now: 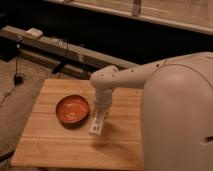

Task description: Place the bottle in the ceramic bowl

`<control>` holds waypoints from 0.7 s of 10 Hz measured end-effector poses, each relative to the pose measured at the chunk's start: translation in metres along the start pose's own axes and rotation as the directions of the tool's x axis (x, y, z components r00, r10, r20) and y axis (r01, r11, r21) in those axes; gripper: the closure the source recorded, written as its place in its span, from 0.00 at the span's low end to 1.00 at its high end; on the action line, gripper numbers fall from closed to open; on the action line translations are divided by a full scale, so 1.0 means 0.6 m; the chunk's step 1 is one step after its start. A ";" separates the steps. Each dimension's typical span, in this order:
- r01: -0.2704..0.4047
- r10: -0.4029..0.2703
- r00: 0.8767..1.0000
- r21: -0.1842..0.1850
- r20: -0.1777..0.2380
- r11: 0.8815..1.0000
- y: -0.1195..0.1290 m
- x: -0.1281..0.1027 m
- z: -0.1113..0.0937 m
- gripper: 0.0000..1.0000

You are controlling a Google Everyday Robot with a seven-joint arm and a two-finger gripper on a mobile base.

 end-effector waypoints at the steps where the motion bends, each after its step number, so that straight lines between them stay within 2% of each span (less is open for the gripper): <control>1: 0.038 -0.038 0.999 0.004 0.001 0.999 0.025 -0.017 -0.003 1.00; 2: 0.070 -0.070 0.998 0.004 0.003 0.998 0.048 -0.031 -0.006 1.00; 3: 0.119 -0.119 0.993 0.006 0.006 0.993 0.081 -0.050 -0.011 1.00; 5: 0.189 -0.189 0.982 0.010 0.012 0.982 0.123 -0.077 -0.024 1.00; 6: 0.225 -0.225 0.974 0.017 0.016 0.974 0.146 -0.095 -0.033 1.00; 7: 0.277 -0.277 0.961 0.024 0.021 0.961 0.183 -0.115 -0.043 1.00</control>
